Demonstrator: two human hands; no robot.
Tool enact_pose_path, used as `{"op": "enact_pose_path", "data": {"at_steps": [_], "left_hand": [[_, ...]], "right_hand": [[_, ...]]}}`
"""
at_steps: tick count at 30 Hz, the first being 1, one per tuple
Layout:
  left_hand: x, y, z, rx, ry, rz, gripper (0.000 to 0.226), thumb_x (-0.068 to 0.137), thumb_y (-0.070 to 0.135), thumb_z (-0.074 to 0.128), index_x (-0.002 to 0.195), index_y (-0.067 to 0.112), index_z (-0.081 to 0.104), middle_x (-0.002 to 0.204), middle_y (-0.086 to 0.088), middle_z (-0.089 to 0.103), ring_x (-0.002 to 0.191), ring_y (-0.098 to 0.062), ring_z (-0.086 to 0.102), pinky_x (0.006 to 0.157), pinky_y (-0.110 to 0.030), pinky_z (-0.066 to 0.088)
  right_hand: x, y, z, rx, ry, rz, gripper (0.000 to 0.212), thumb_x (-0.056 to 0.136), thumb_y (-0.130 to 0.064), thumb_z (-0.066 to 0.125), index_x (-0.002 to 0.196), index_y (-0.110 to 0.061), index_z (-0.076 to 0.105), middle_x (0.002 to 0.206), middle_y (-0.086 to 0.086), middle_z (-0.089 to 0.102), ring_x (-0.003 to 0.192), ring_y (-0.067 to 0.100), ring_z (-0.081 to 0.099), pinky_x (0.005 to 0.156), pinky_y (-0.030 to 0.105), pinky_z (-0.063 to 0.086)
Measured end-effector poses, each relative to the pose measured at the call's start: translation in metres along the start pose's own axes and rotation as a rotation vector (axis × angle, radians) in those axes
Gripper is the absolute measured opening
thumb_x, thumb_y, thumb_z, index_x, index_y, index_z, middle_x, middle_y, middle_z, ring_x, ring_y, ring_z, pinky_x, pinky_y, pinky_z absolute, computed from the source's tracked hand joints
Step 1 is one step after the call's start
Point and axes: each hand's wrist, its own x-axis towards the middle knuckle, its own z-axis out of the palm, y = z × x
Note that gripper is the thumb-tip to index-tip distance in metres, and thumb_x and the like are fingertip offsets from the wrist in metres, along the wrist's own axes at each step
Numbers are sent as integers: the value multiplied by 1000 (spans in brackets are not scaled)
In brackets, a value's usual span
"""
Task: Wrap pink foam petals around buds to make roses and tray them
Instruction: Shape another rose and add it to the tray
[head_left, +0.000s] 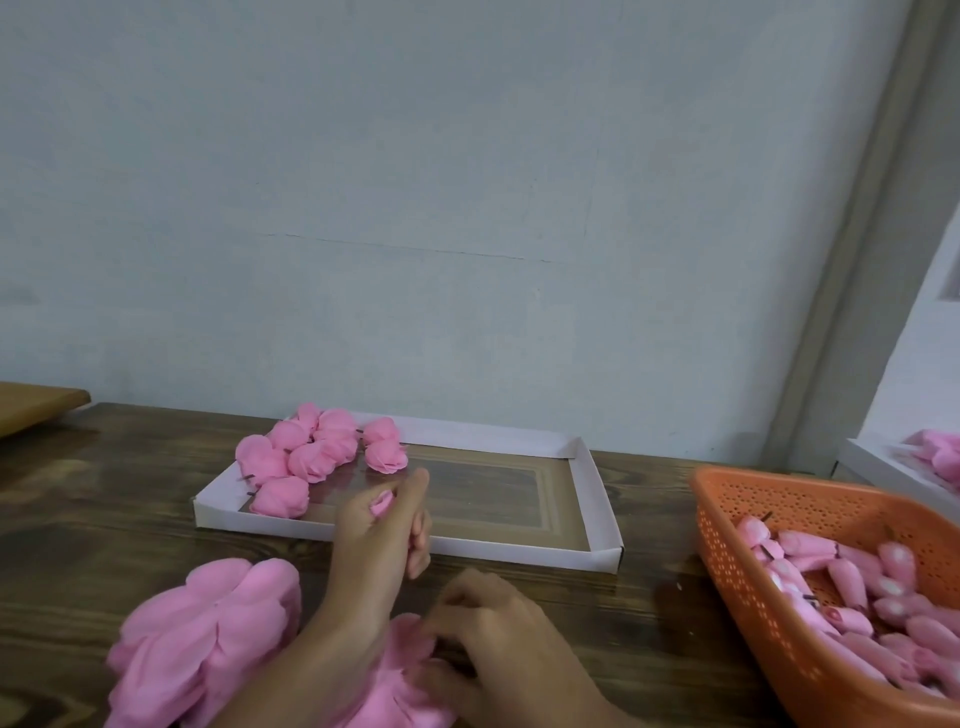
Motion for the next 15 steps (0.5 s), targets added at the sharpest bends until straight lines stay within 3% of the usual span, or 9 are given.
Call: {"op": "enact_pose_path", "data": {"at_steps": [4, 7, 9, 11, 15], "left_hand": [[-1, 1, 0, 32, -21, 14, 60, 104, 16, 59, 46, 18, 43, 48, -8, 39, 36, -17, 32, 40, -24, 26], [-1, 0, 0, 44, -25, 17, 60, 104, 17, 59, 46, 18, 43, 48, -8, 39, 36, -17, 32, 40, -24, 27], [-1, -2, -1, 54, -29, 19, 60, 104, 18, 60, 46, 18, 43, 48, -8, 39, 37, -17, 33, 40, -24, 28], [0, -4, -1, 60, -28, 20, 60, 104, 19, 60, 47, 19, 43, 49, -8, 39, 37, -17, 34, 40, -24, 28], [4, -6, -3, 65, -26, 25, 60, 103, 22, 62, 47, 19, 44, 48, -7, 42, 37, -17, 35, 40, -24, 30]], "right_hand": [[-1, -3, -3, 5, 21, -53, 24, 96, -44, 65, 115, -37, 77, 117, -11, 59, 110, 6, 54, 88, 17, 39], [-2, -9, 0, -96, 35, -103, 23, 96, -44, 63, 111, -37, 79, 113, -10, 62, 106, 9, 56, 87, 24, 47], [-3, -9, 3, -232, 138, -130, 12, 83, -42, 72, 88, -36, 82, 91, -14, 66, 86, 8, 63, 64, 24, 53], [-3, -11, 5, -311, 256, -177, 9, 73, -38, 81, 70, -31, 77, 75, -16, 64, 70, 8, 64, 48, 21, 48], [-2, -11, 6, -381, 377, -266, 16, 87, -30, 70, 71, -28, 69, 68, -14, 62, 68, 9, 62, 52, 20, 45]]}}
